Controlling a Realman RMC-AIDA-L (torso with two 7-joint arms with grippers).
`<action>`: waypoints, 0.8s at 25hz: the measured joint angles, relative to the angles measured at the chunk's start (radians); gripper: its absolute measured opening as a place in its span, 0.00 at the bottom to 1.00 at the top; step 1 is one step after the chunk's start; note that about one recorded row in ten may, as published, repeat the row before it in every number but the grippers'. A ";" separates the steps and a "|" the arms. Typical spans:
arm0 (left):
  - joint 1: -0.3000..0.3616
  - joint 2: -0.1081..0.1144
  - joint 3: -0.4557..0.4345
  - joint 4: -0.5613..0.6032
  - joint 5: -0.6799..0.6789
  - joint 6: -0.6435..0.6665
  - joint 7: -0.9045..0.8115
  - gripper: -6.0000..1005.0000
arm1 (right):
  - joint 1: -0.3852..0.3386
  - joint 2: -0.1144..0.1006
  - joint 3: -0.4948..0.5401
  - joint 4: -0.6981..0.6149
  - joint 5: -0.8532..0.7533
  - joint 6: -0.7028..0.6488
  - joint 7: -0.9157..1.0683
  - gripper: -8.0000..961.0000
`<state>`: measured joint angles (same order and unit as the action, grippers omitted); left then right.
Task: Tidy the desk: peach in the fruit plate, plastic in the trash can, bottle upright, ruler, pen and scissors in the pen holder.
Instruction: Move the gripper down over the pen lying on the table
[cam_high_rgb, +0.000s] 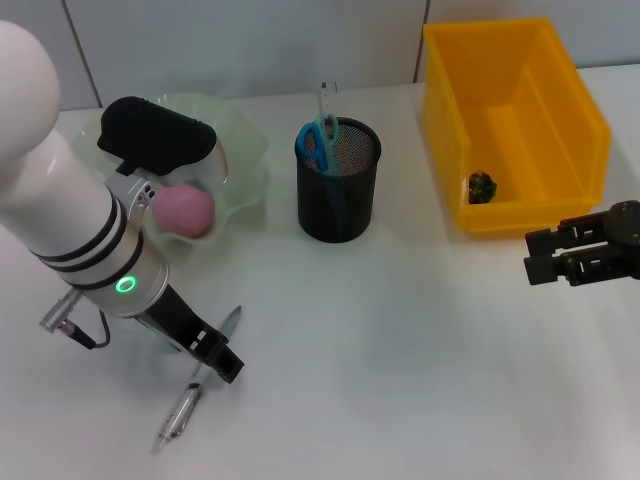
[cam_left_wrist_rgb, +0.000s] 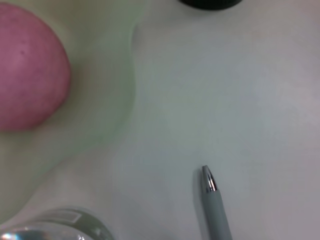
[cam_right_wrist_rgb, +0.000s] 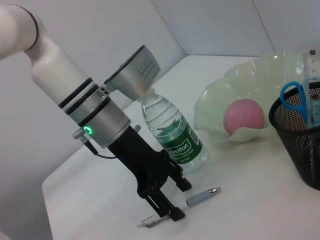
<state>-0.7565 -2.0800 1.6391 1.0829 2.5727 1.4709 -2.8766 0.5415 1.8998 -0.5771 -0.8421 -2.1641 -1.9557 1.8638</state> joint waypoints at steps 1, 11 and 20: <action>0.001 0.000 0.001 0.000 0.000 0.000 0.000 0.76 | 0.000 0.000 0.000 0.000 0.000 -0.001 0.000 0.66; 0.007 0.000 0.021 0.000 0.000 0.002 0.000 0.72 | 0.000 0.001 0.000 0.000 0.001 -0.006 0.008 0.66; 0.008 0.000 0.025 0.003 0.000 0.005 0.000 0.68 | 0.002 0.003 0.000 0.000 0.003 -0.007 0.013 0.66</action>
<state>-0.7484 -2.0800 1.6641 1.0859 2.5725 1.4761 -2.8761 0.5430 1.9032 -0.5767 -0.8421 -2.1608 -1.9625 1.8769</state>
